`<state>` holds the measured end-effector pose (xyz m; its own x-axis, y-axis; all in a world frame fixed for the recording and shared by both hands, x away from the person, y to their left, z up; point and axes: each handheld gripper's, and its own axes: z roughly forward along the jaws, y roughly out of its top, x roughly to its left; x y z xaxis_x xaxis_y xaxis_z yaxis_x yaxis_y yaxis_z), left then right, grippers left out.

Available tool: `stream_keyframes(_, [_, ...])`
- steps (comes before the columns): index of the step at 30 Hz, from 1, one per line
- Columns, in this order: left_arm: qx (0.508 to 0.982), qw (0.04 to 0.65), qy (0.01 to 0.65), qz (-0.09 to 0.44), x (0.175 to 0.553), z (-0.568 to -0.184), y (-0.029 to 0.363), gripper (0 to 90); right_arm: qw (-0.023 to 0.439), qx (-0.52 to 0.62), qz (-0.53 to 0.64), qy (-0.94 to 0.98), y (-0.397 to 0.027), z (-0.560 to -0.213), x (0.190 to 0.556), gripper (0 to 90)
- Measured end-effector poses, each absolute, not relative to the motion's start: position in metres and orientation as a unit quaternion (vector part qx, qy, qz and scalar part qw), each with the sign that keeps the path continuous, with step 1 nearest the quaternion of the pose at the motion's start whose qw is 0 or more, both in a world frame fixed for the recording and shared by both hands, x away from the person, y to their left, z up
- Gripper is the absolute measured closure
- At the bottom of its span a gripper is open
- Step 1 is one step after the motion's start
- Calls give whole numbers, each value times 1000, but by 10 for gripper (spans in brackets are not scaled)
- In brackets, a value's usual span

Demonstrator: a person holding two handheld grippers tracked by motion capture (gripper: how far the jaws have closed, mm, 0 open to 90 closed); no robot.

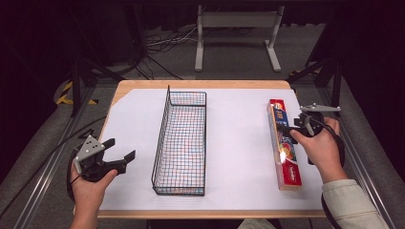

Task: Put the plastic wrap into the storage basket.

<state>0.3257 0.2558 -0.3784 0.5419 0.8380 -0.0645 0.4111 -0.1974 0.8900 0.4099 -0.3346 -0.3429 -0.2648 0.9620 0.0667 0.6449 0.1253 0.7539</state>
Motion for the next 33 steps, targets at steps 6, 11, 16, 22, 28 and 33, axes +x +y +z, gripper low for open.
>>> stream_keyframes(6, [744,469,421,223,326,-379,255,139,208,617,284,704,-332,-350,424,250])
stream_keyframes(11, [746,466,422,220,327,-380,255,141,191,647,248,695,-330,-356,434,242])
stream_keyframes(16, [744,467,424,220,327,-380,256,141,178,659,232,693,-329,-362,440,241])
stream_keyframes(22, [748,456,430,218,328,-381,256,147,163,677,208,687,-328,-369,444,250])
stream_keyframes(28, [748,457,429,216,328,-381,256,147,150,689,187,684,-326,-373,448,256])
stream_keyframes(33, [747,457,431,218,328,-382,257,147,140,696,172,682,-323,-378,452,262])
